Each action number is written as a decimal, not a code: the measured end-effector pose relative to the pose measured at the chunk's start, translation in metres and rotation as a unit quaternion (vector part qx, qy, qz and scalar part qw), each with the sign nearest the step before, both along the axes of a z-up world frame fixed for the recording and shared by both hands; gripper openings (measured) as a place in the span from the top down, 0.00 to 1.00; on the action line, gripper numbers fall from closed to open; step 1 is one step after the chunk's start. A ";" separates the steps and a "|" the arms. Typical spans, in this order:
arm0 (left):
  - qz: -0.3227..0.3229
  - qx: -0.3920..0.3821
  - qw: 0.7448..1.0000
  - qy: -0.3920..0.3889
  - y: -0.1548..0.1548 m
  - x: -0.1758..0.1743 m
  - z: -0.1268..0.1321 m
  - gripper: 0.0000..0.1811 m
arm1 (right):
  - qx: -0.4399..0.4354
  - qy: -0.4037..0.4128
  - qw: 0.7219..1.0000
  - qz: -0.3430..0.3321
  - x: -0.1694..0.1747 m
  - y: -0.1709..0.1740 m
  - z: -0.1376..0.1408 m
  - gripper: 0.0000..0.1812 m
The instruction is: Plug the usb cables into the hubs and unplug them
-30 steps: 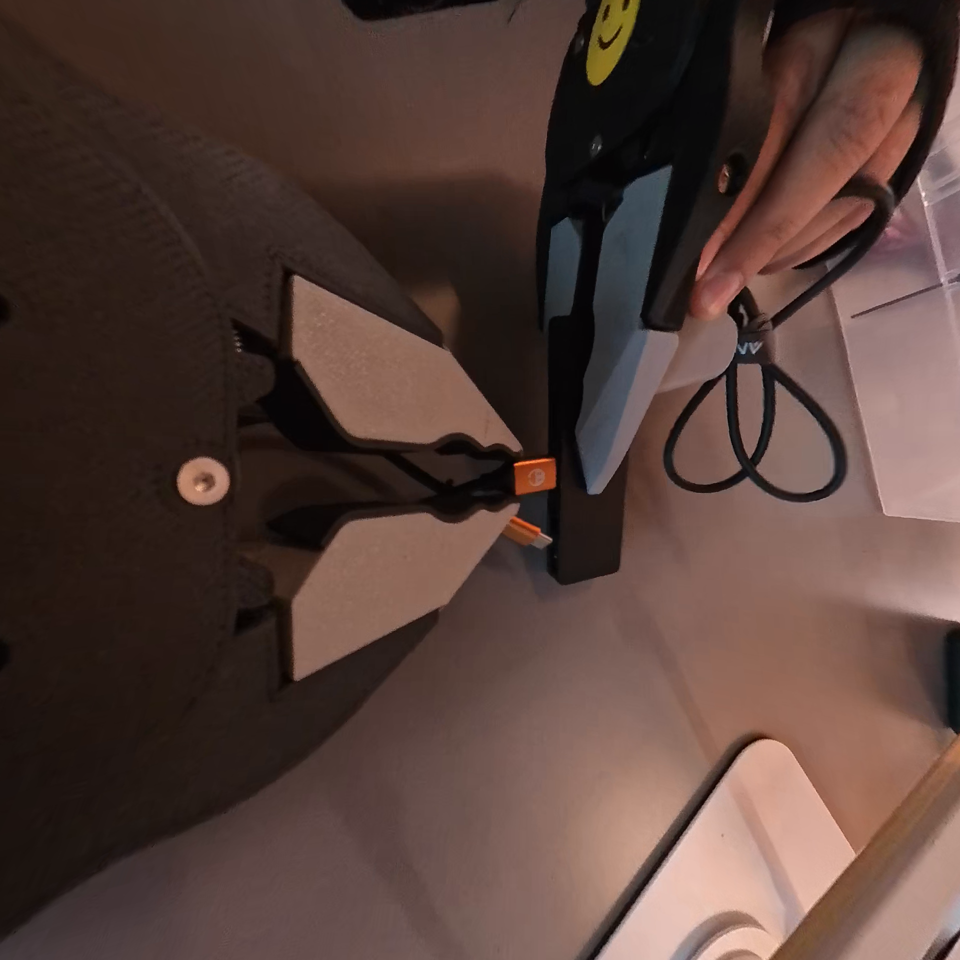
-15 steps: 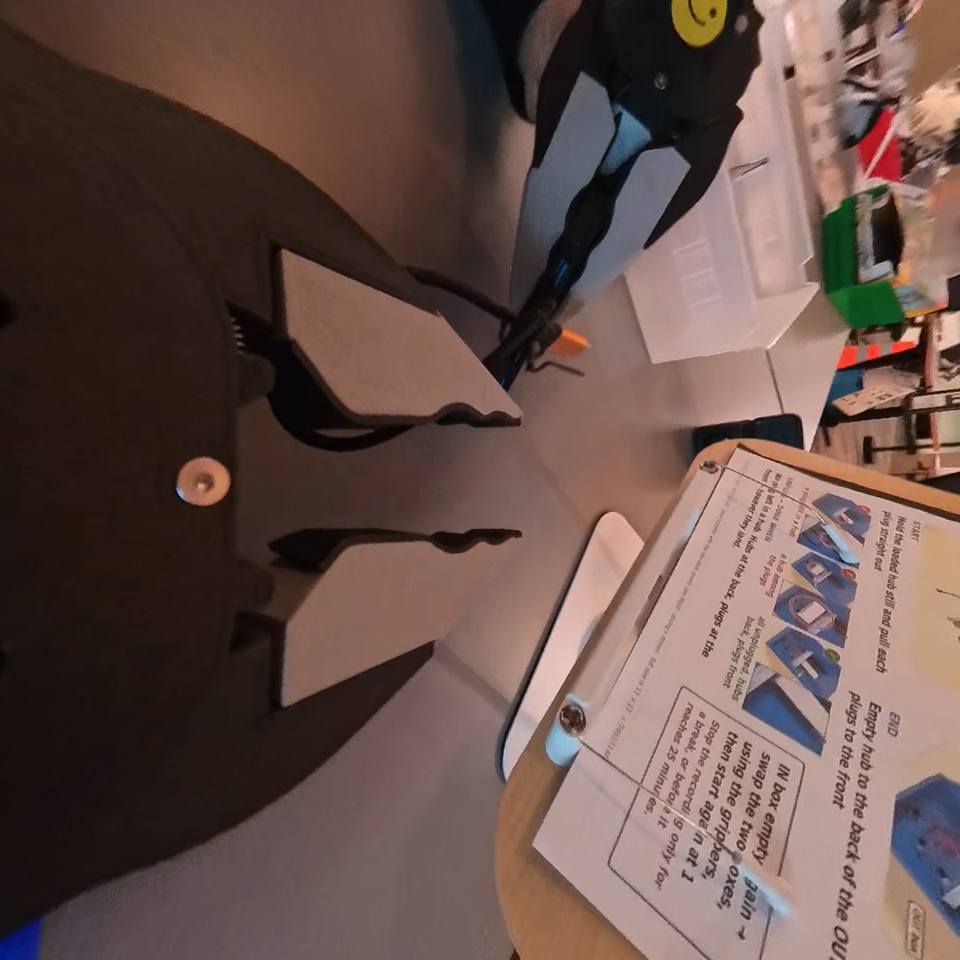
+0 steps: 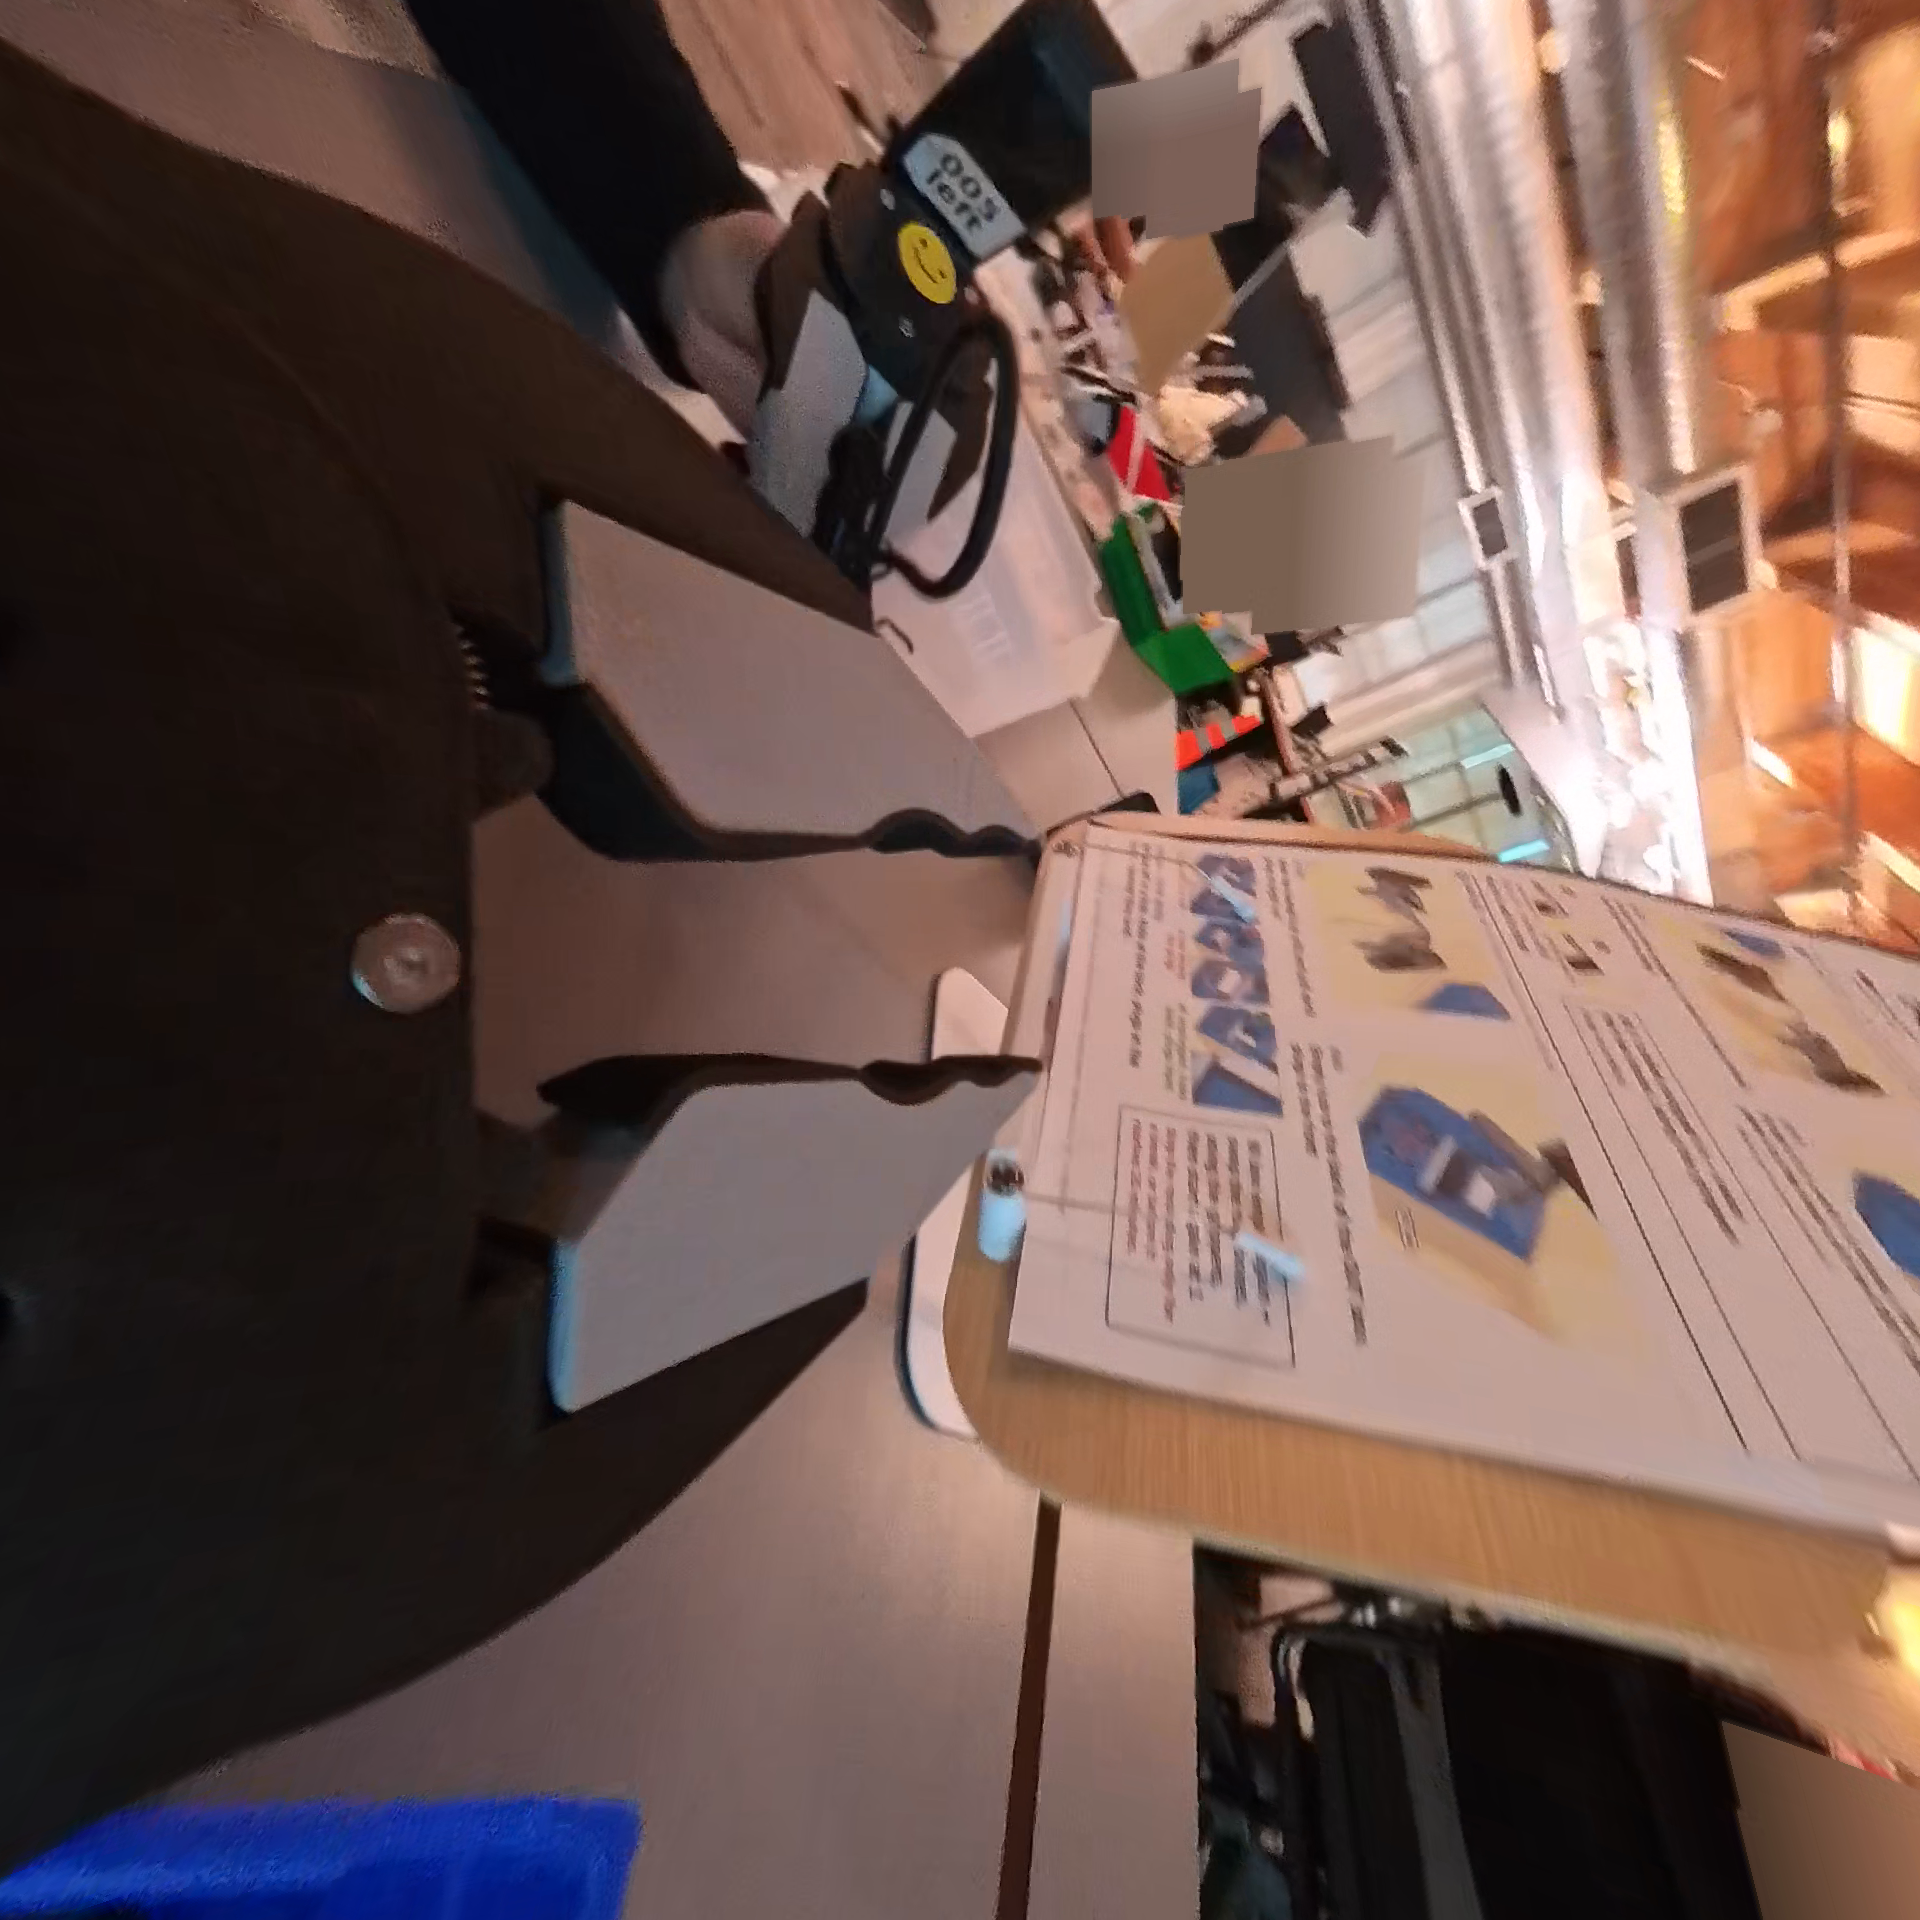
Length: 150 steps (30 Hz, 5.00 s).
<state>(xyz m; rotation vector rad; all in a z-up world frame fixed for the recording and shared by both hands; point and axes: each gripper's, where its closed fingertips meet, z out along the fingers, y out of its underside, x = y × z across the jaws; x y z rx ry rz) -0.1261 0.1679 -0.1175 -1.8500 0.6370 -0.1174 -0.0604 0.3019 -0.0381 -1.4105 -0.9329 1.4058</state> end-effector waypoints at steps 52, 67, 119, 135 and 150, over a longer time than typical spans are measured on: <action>0.080 0.006 0.996 -0.034 0.013 -0.021 0.002 0.88 | 0.185 -0.048 0.981 -0.042 0.011 -0.026 0.012 0.96; 0.075 -0.023 0.996 -0.044 0.012 -0.025 -0.009 0.88 | 0.273 0.025 0.932 -0.236 0.141 -0.018 0.155 0.96; 0.060 -0.056 0.996 -0.016 0.010 -0.017 -0.024 0.90 | 0.237 -0.743 0.626 0.001 0.177 0.095 -0.116 0.86; 0.062 -0.071 0.995 -0.017 0.010 -0.017 -0.032 0.90 | 0.132 -0.571 0.806 -0.089 0.166 0.094 -0.059 0.78; 0.066 -0.090 0.994 -0.009 0.013 -0.019 -0.044 0.90 | 0.173 -0.446 0.869 -0.129 0.132 0.060 0.001 0.82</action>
